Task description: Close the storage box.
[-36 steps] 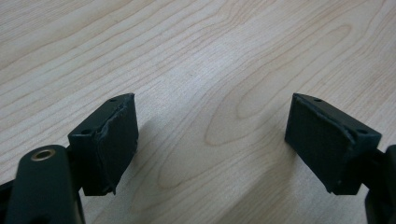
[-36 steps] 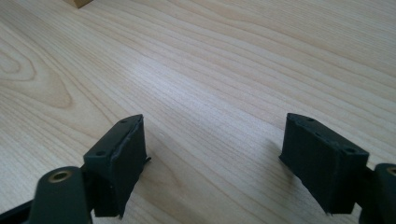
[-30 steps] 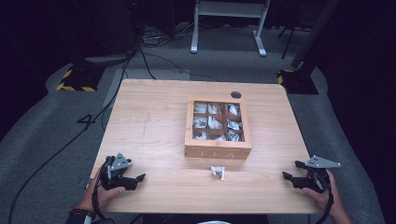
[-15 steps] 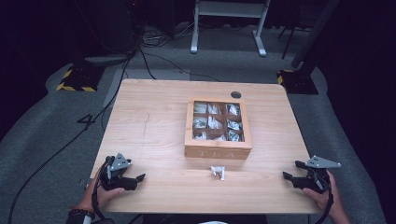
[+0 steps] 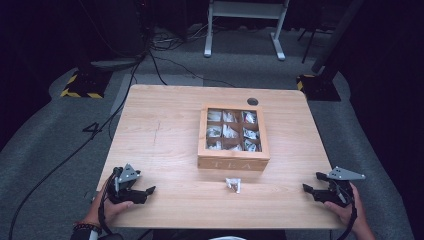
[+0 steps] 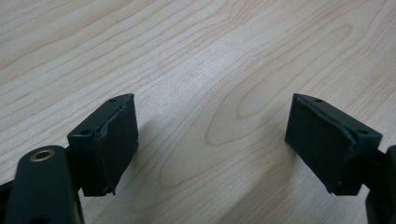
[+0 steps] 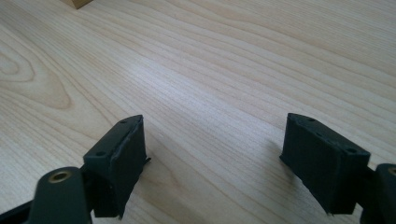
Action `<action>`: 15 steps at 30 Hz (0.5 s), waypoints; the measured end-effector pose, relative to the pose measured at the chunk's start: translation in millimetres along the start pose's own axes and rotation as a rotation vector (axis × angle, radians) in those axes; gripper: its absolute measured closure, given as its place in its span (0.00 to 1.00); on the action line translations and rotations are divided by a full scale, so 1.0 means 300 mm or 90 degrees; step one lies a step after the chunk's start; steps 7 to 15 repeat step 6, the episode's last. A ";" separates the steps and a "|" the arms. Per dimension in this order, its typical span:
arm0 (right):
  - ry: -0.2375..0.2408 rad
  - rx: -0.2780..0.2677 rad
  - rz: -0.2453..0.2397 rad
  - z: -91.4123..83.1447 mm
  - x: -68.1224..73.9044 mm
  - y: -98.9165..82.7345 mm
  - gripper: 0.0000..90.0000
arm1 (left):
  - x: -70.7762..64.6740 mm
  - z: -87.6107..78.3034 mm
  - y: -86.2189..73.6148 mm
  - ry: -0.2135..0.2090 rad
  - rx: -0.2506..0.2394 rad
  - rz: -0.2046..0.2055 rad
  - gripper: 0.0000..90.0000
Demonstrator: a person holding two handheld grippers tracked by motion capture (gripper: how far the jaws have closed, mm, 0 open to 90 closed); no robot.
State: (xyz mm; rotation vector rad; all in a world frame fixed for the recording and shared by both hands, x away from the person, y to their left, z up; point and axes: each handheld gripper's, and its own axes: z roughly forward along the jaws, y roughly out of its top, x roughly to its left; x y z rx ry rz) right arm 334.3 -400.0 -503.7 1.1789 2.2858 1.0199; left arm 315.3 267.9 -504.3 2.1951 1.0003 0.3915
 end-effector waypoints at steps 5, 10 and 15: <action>0.000 0.000 0.000 0.000 0.000 0.000 0.24 | 0.000 0.001 0.000 -0.002 0.000 -0.003 0.19; 0.000 0.000 0.000 0.000 0.000 0.000 0.24 | 0.000 0.001 0.000 -0.002 0.000 -0.004 0.19; 0.000 0.000 0.000 0.000 0.000 0.000 0.24 | 0.000 0.001 0.000 -0.002 0.000 -0.004 0.19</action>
